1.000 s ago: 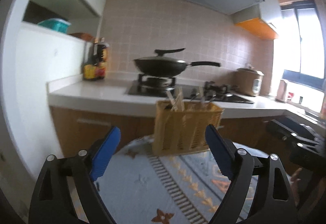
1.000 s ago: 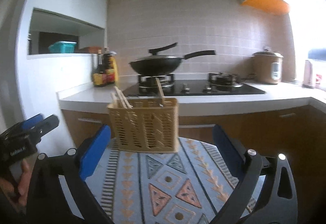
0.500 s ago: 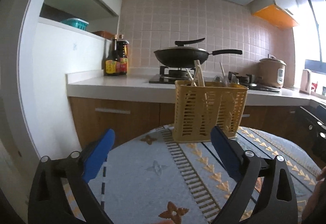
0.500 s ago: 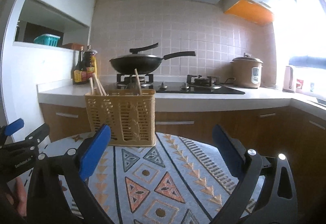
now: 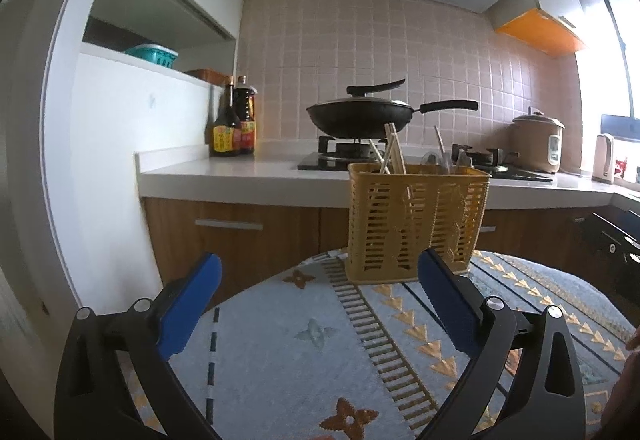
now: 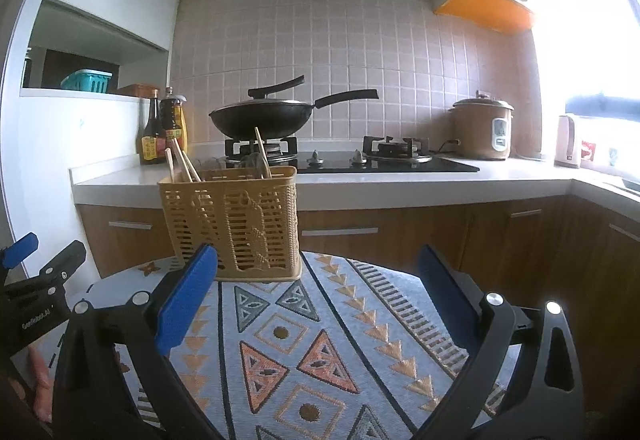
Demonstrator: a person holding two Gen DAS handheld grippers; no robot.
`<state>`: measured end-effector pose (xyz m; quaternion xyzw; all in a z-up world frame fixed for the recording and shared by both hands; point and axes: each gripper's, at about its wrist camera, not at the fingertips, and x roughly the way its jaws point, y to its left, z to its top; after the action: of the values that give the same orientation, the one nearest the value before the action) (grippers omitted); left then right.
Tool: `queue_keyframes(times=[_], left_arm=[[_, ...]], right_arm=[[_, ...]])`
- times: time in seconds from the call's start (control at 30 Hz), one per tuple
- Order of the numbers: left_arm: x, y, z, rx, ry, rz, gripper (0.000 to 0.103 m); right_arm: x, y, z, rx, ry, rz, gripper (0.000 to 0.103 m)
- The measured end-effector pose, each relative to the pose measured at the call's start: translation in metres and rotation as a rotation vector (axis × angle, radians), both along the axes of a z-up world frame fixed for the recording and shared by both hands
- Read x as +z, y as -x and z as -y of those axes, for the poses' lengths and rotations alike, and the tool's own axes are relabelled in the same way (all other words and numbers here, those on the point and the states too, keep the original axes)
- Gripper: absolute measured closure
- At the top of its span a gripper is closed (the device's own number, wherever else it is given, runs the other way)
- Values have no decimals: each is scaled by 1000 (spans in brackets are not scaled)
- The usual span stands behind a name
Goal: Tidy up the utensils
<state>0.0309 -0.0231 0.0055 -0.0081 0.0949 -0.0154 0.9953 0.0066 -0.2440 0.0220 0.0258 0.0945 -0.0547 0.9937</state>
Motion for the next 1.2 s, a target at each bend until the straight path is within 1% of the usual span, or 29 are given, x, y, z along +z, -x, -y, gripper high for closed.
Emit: queue_keyframes(times=[0.1, 0.17, 0.37, 1.2], left_arm=[[0, 0, -2, 12, 5, 3, 8], [0, 0, -2, 22, -7, 8, 8], [0, 0, -1, 24, -13, 12, 8], [-2, 1, 4, 8, -49, 14, 8]], right_arm=[[0, 2, -2, -2, 11, 6, 8], [0, 2, -3, -1, 15, 9, 8], [1, 5, -8, 2, 39, 14, 8], [0, 4, -8, 0, 42, 7, 8]])
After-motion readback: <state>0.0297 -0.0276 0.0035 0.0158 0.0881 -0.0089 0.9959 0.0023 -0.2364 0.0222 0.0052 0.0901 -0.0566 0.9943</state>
